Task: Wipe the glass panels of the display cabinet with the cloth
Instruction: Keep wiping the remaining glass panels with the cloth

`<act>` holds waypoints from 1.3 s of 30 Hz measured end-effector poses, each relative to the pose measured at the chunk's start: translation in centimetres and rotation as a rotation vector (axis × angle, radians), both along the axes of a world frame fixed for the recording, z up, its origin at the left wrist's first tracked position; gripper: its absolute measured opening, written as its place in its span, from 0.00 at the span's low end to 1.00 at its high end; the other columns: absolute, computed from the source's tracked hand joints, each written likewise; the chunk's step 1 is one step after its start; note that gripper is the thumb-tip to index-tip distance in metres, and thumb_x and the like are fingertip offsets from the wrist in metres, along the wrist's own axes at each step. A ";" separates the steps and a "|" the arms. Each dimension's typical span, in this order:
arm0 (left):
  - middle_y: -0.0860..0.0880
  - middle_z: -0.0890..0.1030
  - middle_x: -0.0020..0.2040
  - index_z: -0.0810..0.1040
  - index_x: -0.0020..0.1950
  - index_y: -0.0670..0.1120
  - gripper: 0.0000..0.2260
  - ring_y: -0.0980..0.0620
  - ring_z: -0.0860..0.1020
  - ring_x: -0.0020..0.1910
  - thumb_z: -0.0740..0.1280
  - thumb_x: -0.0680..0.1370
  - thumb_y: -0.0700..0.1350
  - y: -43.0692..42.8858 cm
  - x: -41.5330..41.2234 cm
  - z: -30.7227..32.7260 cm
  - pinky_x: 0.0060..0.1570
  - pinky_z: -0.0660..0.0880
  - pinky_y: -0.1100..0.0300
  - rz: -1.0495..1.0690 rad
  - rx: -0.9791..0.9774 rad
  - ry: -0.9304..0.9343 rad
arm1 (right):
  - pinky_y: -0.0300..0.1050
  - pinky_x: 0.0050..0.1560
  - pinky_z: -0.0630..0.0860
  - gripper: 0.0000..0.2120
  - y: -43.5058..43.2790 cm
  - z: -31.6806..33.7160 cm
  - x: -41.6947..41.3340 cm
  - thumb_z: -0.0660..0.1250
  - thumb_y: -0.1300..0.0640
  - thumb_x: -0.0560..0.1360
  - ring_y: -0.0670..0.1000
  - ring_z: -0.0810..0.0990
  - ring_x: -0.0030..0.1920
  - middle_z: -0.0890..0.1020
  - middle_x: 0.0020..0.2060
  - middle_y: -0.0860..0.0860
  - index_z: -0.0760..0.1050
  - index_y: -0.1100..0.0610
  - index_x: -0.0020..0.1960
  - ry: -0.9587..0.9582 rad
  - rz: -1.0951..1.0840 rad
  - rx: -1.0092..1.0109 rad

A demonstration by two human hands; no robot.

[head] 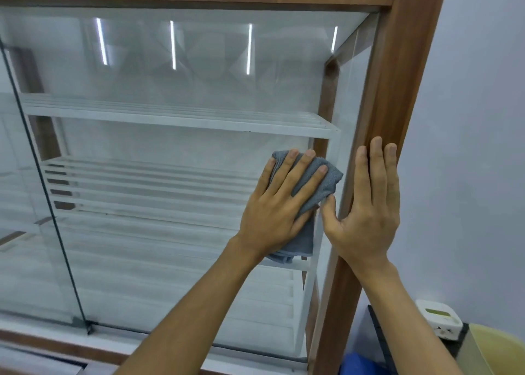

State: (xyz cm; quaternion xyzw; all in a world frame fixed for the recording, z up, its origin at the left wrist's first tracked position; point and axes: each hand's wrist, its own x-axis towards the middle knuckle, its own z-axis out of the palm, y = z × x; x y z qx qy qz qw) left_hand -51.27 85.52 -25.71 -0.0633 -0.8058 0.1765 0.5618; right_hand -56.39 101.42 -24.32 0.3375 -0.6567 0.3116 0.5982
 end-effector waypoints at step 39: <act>0.39 0.56 0.81 0.55 0.82 0.46 0.31 0.40 0.49 0.82 0.61 0.83 0.53 -32.5 16.5 -11.8 0.80 0.48 0.41 -0.006 0.351 0.139 | 0.68 0.78 0.41 0.29 -23.5 -15.3 8.4 0.59 0.48 0.79 0.59 0.47 0.81 0.58 0.80 0.58 0.62 0.53 0.79 -0.096 -0.137 0.080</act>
